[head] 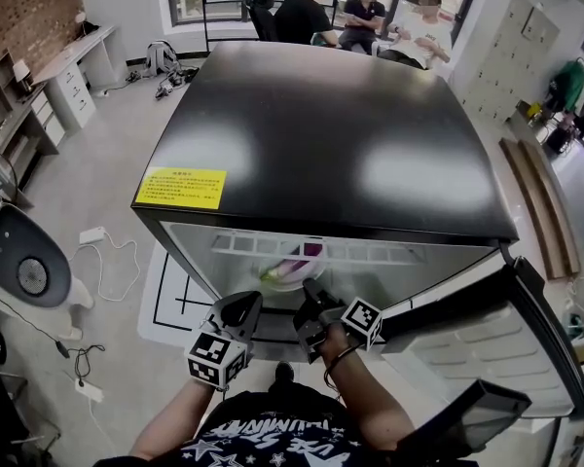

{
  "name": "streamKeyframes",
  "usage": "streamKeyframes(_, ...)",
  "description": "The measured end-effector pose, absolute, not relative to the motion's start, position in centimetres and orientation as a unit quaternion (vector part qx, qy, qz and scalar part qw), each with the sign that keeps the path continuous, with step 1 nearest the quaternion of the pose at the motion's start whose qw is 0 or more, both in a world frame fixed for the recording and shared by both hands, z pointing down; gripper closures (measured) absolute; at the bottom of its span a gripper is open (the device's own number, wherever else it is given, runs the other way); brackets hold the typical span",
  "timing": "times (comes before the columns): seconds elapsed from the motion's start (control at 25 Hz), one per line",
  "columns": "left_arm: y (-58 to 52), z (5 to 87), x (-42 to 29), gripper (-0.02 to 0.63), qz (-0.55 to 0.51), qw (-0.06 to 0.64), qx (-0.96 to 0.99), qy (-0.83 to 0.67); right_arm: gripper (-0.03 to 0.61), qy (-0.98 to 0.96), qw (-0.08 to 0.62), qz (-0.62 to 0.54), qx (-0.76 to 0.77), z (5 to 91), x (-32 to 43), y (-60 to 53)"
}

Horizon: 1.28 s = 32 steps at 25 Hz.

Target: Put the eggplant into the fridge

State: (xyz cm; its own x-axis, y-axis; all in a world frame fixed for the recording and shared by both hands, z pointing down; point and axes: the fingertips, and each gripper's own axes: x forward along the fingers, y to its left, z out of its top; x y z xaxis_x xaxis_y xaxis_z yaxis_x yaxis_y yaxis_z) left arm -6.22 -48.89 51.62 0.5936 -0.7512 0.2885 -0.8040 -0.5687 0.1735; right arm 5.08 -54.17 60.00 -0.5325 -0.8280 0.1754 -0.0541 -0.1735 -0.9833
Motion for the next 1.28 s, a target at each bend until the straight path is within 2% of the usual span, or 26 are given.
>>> streamKeyframes(0.72,-49.2,52.1,-5.8,0.604,0.091,0.154,0.879,-0.441,0.555,0.572,0.268,-0.661,-0.406,60.3,5.1,-55.5)
streamKeyframes(1.08,-49.0,52.1,-5.8,0.604,0.092,0.151,0.880,-0.441,0.553,0.601,0.217,-0.635,-0.434,60.4,5.1,-55.5)
streamKeyframes(1.16,-49.0,52.0,-5.8,0.604,0.092,0.149,0.880,-0.441,0.497,0.608,0.208,-0.630,-0.437,60.2,5.0,-55.6)
streamKeyframes(1.28,-48.8,51.9,-5.7,0.604,0.090,0.148,0.881,-0.440,0.486,0.610,0.199,-0.627,-0.441,60.2,4.9,-55.6)
